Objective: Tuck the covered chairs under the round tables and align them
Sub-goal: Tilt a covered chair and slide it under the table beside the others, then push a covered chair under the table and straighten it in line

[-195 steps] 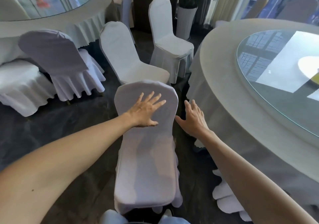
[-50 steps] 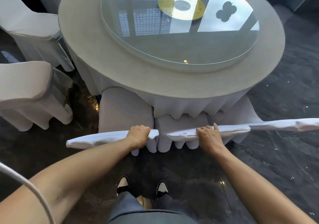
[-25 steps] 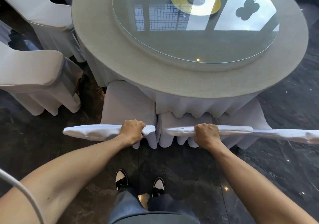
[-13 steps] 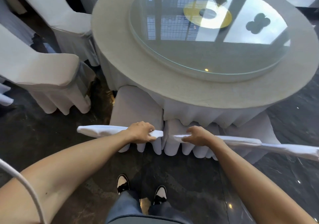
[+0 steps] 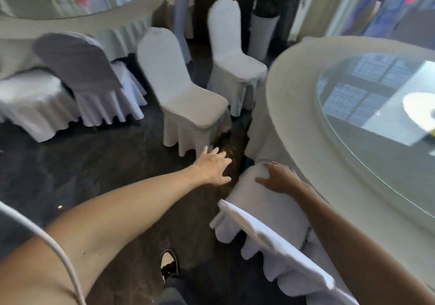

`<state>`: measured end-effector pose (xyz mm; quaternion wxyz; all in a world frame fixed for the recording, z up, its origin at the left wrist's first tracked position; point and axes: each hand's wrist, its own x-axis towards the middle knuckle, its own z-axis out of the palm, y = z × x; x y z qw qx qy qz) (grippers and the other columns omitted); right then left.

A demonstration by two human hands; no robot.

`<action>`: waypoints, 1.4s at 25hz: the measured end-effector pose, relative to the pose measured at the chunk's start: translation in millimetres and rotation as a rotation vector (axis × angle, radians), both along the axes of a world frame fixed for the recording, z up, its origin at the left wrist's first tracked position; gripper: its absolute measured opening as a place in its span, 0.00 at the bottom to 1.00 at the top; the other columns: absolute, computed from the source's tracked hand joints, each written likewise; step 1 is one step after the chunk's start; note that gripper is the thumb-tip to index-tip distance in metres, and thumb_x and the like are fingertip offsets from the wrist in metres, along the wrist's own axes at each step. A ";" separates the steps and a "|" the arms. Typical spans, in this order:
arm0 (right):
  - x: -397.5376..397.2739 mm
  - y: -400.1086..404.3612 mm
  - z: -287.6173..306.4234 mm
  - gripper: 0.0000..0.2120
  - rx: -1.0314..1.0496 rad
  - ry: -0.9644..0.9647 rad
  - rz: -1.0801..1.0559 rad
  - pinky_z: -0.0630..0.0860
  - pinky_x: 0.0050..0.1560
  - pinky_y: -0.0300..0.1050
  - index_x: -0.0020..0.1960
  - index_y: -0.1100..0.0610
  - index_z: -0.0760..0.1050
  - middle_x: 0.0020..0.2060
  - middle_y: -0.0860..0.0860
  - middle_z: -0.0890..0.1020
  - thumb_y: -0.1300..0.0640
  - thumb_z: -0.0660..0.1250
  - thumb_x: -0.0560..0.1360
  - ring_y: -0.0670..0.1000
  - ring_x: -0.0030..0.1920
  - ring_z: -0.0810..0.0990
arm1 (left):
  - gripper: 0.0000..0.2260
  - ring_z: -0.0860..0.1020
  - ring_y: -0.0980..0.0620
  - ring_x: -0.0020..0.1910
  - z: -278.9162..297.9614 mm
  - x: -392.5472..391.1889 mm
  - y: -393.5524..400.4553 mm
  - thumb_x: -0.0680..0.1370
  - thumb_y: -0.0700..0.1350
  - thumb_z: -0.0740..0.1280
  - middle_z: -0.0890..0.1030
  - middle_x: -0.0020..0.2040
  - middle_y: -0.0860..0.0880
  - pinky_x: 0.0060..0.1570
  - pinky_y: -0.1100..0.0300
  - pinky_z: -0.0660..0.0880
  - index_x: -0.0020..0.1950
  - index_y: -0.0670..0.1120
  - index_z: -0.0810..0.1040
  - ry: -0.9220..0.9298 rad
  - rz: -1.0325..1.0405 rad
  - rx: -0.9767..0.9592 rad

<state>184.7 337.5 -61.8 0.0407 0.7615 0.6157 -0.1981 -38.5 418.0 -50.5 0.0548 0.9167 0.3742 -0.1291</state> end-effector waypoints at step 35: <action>-325.1 928.8 -20.6 0.34 0.052 0.251 0.026 0.69 0.68 0.58 0.75 0.59 0.62 0.72 0.57 0.69 0.40 0.63 0.77 0.60 0.70 0.69 | 0.28 0.71 0.45 0.70 -4.0 -314.1 871.4 0.79 0.54 0.67 0.69 0.75 0.49 0.69 0.48 0.70 0.77 0.53 0.64 -0.243 0.258 -0.144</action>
